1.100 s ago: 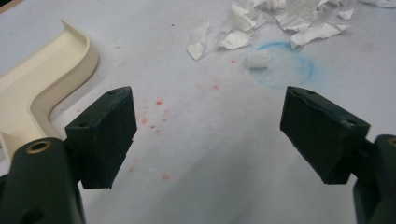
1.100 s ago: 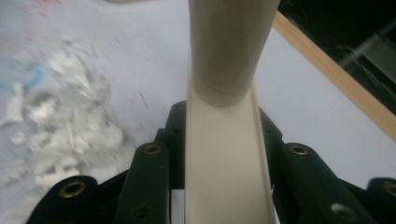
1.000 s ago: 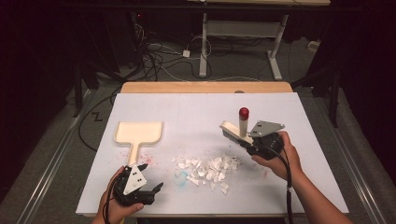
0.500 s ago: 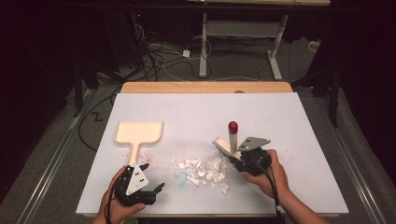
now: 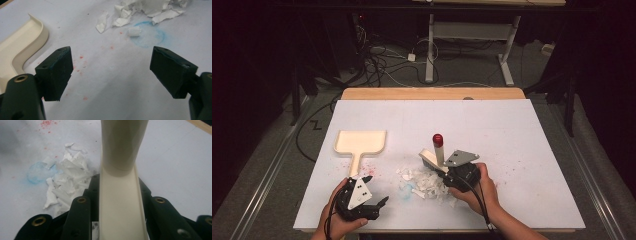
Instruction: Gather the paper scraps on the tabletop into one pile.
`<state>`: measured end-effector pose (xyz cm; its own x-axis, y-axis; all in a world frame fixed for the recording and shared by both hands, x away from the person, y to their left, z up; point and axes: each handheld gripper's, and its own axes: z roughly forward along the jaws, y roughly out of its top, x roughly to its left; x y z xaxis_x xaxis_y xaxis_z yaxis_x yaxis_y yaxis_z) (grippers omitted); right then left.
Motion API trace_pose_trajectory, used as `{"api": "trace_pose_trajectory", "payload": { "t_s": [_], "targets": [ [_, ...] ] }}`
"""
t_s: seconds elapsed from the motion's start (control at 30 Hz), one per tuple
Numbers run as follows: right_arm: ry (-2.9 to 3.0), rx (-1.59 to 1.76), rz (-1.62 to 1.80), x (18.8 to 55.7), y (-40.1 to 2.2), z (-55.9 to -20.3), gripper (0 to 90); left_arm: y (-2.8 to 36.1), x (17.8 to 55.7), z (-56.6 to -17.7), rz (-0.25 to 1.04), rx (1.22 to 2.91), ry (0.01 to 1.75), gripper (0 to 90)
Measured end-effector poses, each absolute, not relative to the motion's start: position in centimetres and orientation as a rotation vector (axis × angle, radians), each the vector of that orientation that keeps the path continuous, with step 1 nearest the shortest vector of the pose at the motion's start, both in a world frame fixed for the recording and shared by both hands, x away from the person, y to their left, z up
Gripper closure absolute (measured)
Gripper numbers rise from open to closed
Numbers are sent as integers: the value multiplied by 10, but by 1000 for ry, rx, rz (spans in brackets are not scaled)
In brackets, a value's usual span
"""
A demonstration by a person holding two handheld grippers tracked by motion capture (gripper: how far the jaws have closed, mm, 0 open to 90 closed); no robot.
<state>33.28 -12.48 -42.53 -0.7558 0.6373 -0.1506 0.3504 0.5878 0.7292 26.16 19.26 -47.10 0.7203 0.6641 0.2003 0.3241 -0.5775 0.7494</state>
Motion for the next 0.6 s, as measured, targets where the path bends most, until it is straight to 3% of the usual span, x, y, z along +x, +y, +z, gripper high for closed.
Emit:
{"api": "trace_pose_trajectory", "payload": {
  "t_s": [0.3, 0.6],
  "targets": [
    [2366, 814, 1107, 336, -170, -398, 677, 194, 262, -471, 615, 2219, 746, 180],
    [2357, 701, 1095, 314, -230, -380, 677, 192, 262, -472, 614, 2221, 752, 180]
  ]
}}
